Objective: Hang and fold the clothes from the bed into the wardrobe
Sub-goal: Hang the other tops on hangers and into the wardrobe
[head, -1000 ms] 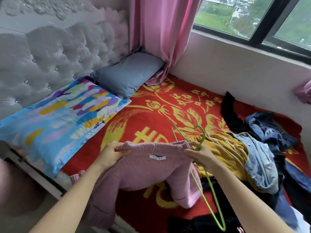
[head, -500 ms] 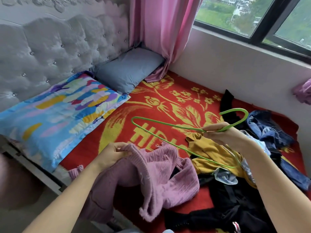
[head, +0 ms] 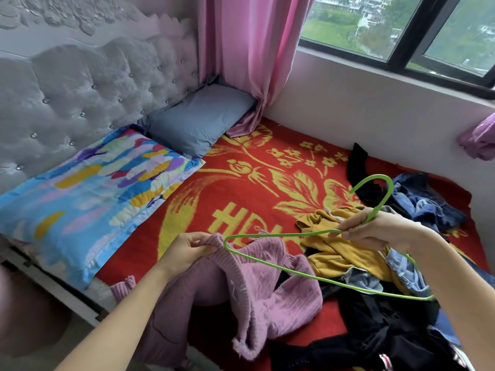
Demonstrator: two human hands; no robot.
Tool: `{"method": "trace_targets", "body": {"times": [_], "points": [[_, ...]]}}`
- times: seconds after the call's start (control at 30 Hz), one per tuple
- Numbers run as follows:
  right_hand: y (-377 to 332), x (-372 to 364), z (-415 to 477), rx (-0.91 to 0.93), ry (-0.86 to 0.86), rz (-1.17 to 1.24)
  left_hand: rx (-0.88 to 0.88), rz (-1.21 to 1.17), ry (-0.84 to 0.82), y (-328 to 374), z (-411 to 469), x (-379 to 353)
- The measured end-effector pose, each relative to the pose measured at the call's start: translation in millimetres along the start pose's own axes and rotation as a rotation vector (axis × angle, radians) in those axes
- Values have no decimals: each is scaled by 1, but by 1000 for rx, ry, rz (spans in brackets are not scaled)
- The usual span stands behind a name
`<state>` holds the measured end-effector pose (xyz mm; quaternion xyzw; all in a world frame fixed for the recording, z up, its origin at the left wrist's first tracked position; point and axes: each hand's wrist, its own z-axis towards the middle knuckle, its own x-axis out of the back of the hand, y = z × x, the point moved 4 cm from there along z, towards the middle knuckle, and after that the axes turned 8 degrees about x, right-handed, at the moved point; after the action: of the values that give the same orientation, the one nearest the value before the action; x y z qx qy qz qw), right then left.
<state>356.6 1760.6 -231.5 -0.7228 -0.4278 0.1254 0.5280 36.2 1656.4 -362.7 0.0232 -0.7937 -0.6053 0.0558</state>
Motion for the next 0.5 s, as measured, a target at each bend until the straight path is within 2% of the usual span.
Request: {"method": "trace_targets", "body": {"times": [0.23, 0.4, 0.5], "points": [[-3, -4, -4, -73, 24, -80, -18, -25, -73, 9, 7, -7], [-13, -18, 4, -86, 88, -260, -57, 83, -109, 16, 13, -13], [-15, -35, 12, -59, 137, -258, -112, 115, -116, 26, 14, -21]]}}
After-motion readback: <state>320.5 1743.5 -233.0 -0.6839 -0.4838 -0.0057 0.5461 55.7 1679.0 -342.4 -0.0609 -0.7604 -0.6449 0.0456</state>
